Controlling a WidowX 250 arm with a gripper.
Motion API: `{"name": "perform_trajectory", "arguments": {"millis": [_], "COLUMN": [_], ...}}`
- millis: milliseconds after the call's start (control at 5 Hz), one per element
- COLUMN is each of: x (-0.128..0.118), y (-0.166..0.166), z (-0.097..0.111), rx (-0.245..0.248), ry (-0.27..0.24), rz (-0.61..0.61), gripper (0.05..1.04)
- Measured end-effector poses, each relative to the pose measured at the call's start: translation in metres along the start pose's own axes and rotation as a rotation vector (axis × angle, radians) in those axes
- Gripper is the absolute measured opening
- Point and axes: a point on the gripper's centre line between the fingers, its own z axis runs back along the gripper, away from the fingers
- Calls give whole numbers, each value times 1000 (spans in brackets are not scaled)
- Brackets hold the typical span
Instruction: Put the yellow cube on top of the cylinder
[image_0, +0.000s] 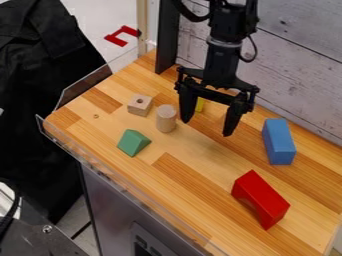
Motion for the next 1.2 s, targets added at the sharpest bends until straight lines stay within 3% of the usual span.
{"name": "perform_trajectory", "arguments": {"millis": [200, 400, 1200], "x": [-2, -1, 17], "y": [2, 5, 32], "z": [-12, -11, 12], "rx": [8, 10, 24], "ry": [40, 50, 1], "rz": [4, 5, 43], "gripper": [999, 999, 999]}}
